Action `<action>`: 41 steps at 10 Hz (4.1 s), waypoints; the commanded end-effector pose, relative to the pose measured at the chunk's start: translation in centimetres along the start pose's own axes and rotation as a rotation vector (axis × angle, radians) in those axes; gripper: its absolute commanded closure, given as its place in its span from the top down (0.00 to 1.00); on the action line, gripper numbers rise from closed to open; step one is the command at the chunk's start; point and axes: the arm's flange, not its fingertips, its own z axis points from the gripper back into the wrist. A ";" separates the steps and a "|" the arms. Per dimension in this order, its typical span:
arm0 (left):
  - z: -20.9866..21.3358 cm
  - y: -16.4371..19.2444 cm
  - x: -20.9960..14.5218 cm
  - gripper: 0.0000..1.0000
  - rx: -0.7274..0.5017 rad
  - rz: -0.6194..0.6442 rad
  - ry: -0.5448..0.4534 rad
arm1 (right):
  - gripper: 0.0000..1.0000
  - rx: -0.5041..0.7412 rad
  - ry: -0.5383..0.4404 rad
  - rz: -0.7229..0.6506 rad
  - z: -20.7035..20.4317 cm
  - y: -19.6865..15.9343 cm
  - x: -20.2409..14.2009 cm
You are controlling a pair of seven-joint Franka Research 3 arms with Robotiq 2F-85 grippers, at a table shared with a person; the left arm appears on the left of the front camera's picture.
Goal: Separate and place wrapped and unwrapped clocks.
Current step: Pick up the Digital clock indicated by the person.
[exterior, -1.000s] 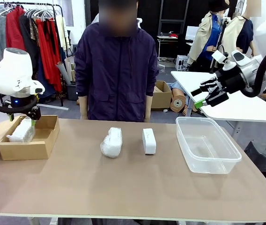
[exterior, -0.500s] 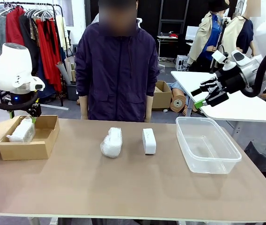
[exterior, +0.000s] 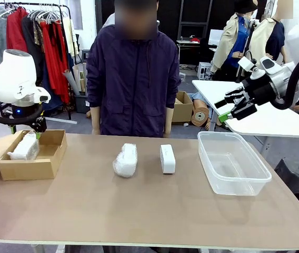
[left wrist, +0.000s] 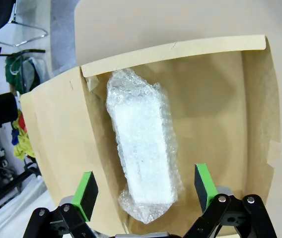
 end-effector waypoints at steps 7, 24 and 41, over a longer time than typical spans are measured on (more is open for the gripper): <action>1.6 -1.9 -1.2 1.00 -0.077 -0.256 -0.010 | 1.00 0.003 -0.006 0.009 0.0 0.1 0.2; 12.6 -5.5 -3.2 1.00 -0.915 -1.349 -0.662 | 1.00 0.003 -0.006 0.009 0.0 0.1 0.2; 13.5 -6.3 -3.8 1.00 -0.912 -1.395 -0.708 | 1.00 0.003 -0.006 0.009 0.0 0.1 0.2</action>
